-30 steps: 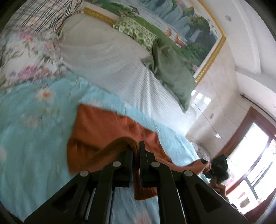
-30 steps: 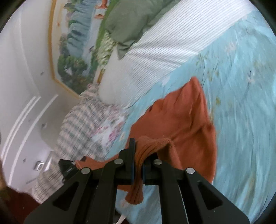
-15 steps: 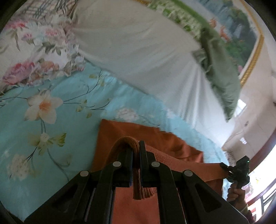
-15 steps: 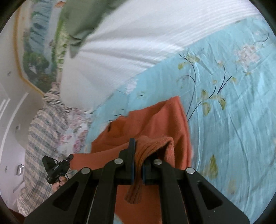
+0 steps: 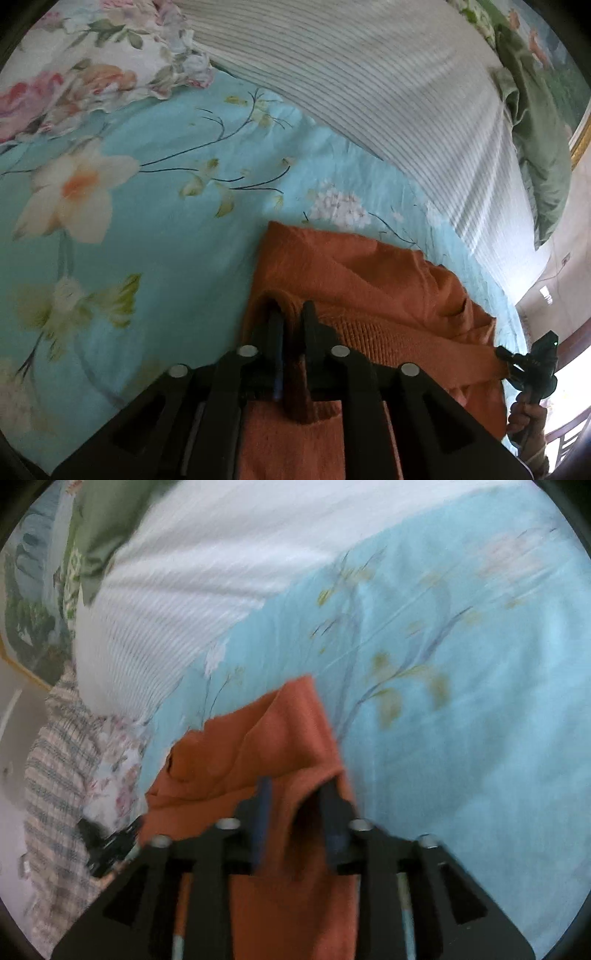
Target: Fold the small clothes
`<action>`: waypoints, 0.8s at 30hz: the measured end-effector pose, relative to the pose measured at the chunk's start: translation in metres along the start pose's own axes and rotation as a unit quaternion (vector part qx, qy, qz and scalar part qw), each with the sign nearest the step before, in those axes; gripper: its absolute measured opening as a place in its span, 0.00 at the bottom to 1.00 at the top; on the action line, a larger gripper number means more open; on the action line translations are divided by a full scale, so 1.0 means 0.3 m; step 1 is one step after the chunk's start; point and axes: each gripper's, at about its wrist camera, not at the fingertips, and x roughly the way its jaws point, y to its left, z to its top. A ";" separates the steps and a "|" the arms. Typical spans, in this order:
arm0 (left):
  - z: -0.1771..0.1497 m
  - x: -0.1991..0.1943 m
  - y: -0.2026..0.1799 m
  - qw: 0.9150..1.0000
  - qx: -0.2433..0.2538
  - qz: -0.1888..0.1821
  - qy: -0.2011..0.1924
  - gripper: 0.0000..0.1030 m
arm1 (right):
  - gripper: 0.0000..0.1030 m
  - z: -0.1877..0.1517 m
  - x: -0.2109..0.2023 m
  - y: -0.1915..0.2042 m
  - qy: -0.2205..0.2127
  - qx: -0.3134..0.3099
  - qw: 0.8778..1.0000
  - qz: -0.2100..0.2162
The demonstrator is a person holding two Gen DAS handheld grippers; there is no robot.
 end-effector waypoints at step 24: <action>0.000 0.056 -0.207 0.996 0.075 0.032 0.036 0.26 | 0.42 0.036 0.068 0.210 -0.023 -0.104 0.990 -0.092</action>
